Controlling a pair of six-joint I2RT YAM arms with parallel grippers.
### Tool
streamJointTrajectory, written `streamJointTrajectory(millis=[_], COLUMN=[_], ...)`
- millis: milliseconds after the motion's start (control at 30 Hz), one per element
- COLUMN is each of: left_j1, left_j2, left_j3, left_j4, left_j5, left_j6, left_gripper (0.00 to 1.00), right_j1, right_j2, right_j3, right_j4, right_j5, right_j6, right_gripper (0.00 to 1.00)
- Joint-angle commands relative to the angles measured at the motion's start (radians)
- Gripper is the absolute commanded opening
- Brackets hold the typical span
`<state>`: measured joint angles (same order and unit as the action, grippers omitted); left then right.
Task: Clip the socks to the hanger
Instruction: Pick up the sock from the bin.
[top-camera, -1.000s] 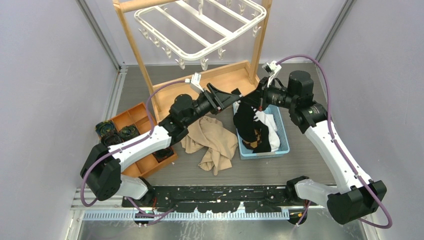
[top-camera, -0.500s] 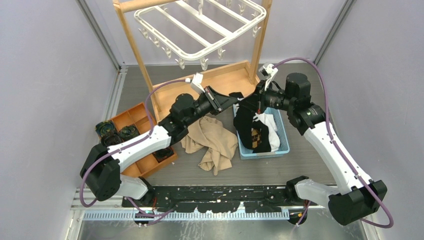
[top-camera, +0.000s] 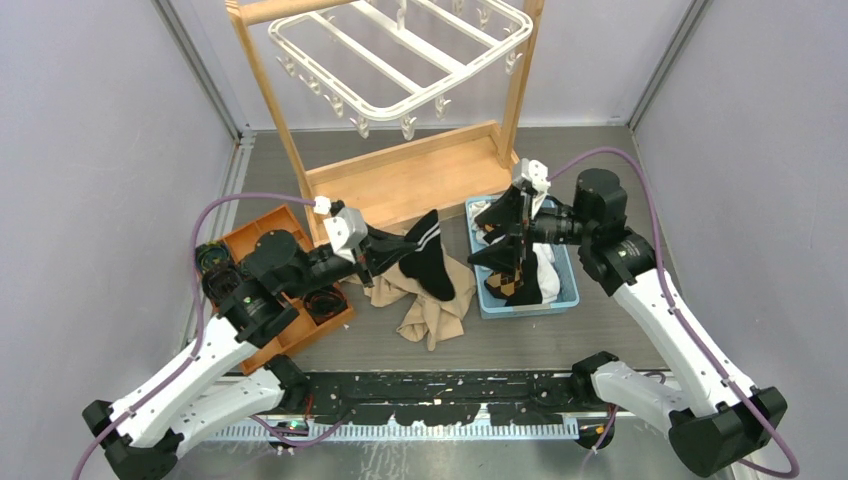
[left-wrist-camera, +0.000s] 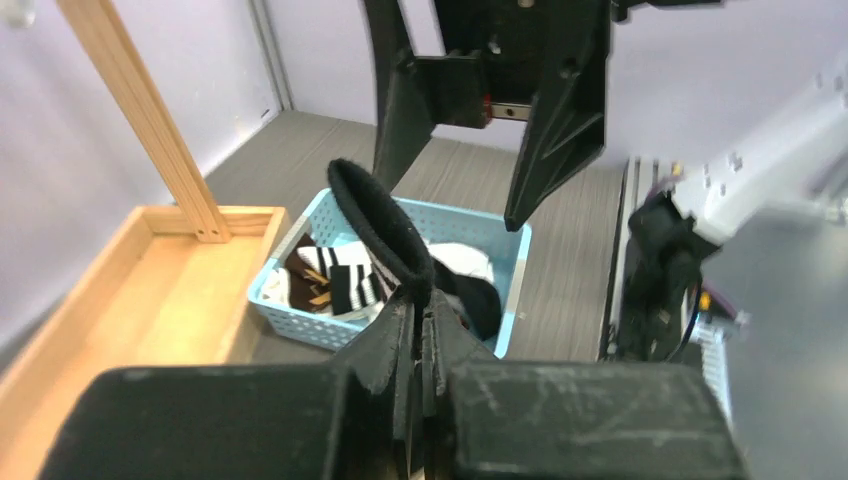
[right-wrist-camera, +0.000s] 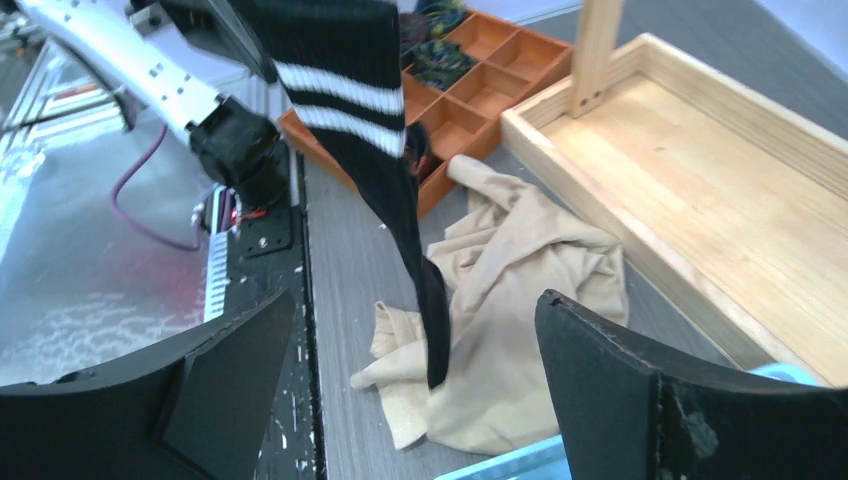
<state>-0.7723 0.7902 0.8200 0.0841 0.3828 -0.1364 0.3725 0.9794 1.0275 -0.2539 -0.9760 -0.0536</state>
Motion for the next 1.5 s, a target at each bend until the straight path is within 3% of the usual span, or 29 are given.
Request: streamJointTrajectory(millis=[0,467,600,1000,1200,1367,1467], left_j1=[-0.002,-0.003,-0.003,-0.002,-0.002,-0.002,-0.002], left_j2=[-0.006,0.058,0.060,0.017,0.046,0.065,0.065], left_j3=[0.109,0.183,0.178,0.088,0.073,0.058,0.034], left_j4=[-0.286,-0.273,-0.265,-0.113,-0.043,0.013,0.049], left_j5=[0.148,0.269,0.256,0.051,0.002,-0.011,-0.083], left_j6=[0.383,0.412,0.412,0.337,0.277,0.243,0.201], left_gripper=[0.00,0.00,0.00,0.00,0.00,0.00,0.00], right_j1=[0.067,0.227,0.249,0.277,0.295,0.304,0.306], right_j2=[0.025,0.111,0.103,0.061,0.061,0.063,0.057], right_j3=[-0.002,0.032,0.019,0.009,0.001,0.004,0.016], right_j4=[0.134,0.306,0.314,0.218,0.248,0.250,0.248], right_j5=[-0.066,-0.039,-0.027,0.125,0.177,0.230,0.284], right_j6=[-0.090,-0.055,-0.067,-0.191,-0.196,-0.195,-0.203], right_gripper=[0.96,0.97,0.92,0.62,0.39,0.12,0.05])
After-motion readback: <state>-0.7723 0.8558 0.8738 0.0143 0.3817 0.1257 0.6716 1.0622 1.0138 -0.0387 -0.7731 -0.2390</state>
